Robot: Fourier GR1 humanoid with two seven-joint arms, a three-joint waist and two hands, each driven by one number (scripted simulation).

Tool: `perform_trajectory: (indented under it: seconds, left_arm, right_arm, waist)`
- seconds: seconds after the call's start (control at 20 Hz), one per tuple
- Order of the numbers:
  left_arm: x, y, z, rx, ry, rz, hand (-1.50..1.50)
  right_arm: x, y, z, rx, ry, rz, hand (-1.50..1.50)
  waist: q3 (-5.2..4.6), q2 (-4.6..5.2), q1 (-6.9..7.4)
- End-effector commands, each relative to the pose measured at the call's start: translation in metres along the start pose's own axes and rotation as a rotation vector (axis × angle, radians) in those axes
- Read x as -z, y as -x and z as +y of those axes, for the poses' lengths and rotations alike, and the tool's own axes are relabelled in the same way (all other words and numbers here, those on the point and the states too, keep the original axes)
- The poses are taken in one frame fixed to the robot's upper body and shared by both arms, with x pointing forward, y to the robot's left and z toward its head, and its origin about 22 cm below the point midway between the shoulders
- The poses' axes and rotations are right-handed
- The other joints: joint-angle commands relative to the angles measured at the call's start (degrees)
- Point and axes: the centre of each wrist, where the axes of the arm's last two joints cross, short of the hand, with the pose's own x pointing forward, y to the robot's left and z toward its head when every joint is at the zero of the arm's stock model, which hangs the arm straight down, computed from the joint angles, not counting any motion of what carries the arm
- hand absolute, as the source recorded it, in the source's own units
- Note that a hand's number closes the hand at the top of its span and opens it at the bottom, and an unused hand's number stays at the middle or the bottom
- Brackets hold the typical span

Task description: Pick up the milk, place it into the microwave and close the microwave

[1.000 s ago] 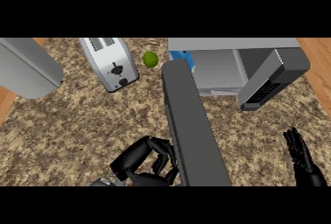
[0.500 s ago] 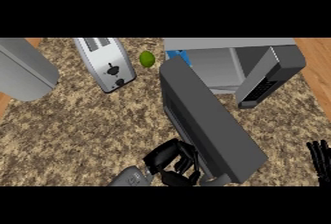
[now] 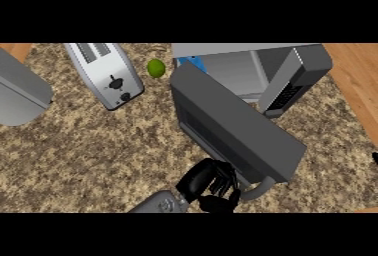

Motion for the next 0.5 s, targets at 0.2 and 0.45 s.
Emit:
perform_trajectory:
  seconds: [0.2, 0.45]
  left_arm:
    - [0.016, -0.026, -0.001, -0.062, -0.168, -0.091, 1.5]
    - [0.031, -0.046, 0.02, -0.139, -0.309, -0.188, 1.5]
  right_arm:
    - [0.027, -0.018, -0.002, 0.061, -0.111, -0.067, -1.5]
    - [0.04, -0.026, -0.002, 0.068, -0.138, -0.087, -1.5]
  waist:
    - [-0.29, 0.73, -3.26]
    - [-0.5, 1.5, -5.13]
